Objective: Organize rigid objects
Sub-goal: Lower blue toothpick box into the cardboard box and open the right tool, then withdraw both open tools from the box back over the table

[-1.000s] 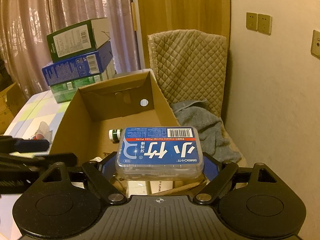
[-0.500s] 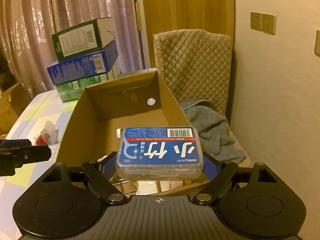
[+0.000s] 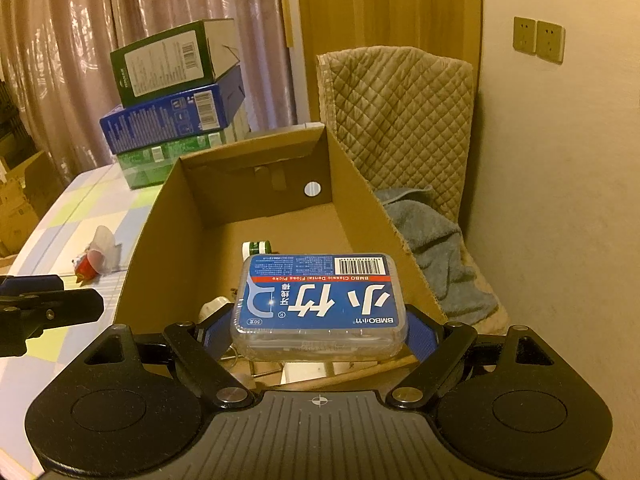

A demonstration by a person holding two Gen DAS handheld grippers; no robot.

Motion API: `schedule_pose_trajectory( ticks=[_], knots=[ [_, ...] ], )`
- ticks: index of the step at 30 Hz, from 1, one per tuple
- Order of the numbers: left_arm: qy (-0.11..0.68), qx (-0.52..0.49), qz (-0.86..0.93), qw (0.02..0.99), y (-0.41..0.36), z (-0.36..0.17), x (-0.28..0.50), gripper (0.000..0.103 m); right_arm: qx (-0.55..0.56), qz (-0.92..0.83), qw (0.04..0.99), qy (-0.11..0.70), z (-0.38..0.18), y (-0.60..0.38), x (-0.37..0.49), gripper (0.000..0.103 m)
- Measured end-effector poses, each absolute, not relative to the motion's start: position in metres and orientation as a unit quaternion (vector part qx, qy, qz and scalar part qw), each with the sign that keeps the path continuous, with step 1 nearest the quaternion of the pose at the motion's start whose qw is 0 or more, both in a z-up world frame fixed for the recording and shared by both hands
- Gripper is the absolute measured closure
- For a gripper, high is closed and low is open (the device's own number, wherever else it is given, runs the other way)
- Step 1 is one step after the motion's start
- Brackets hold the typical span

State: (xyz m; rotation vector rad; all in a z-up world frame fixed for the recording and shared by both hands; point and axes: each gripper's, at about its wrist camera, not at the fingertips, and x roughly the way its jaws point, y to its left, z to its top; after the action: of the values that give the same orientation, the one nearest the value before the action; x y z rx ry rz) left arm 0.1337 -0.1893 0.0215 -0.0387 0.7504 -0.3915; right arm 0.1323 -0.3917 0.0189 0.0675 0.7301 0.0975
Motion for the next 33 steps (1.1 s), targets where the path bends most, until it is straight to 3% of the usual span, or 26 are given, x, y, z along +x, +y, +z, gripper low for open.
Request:
schedule_pose_trajectory(
  ticks=[33],
  knots=[
    [0.374,-0.043,-0.159,0.913,-0.139,0.021,0.115,0.035,0.046,0.048,0.938,0.341,0.038,-0.375,0.099,0.02]
  ],
)
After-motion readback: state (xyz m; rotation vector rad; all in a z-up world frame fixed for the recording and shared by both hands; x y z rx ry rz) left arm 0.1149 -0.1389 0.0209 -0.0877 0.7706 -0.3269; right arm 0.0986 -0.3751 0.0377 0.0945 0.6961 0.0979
